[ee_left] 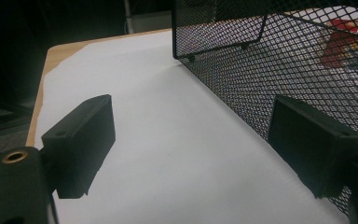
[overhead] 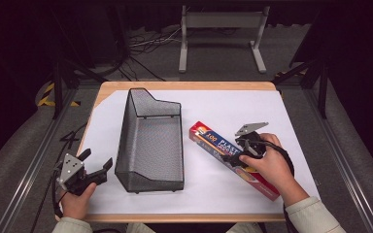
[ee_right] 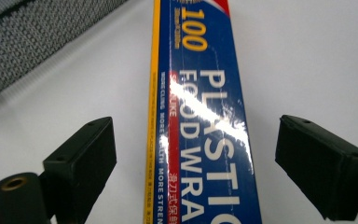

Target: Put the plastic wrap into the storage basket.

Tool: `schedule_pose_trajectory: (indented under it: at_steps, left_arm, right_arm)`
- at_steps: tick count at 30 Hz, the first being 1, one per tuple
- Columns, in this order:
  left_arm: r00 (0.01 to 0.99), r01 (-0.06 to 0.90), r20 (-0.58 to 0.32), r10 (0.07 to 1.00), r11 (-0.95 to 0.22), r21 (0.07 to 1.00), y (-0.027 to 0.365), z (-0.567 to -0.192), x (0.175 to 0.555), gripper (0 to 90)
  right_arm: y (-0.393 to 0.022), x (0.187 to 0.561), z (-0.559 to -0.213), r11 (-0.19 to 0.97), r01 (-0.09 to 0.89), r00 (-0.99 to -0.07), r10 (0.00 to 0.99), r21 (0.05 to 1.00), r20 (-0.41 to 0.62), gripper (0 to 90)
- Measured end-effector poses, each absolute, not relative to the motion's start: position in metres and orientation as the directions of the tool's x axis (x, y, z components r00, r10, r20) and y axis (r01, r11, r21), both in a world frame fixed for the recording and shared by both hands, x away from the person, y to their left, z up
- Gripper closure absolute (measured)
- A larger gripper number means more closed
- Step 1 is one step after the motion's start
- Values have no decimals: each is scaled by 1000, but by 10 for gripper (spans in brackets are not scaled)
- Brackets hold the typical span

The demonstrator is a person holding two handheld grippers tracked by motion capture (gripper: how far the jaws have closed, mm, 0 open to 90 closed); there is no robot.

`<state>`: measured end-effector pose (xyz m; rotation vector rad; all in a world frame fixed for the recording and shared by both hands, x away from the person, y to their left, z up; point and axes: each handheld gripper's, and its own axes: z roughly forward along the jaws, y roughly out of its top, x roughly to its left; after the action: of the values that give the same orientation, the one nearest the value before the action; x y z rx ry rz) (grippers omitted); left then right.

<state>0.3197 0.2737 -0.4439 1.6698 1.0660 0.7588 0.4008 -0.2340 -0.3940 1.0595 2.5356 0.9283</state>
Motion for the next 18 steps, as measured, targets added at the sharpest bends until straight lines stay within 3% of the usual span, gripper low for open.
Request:
schedule_pose_trajectory:
  at_steps: [11,18]
  left_arm:
    - [420,301,-1,908,-138,944,273,-444,320,157]
    - [422,300,1,907,-141,944,274,-444,320,157]
  right_arm:
    - [-232,407,-406,622,596,-720,694,508,-6,136]
    - [-230,411,-410,659,618,-725,689,429,-13,268]
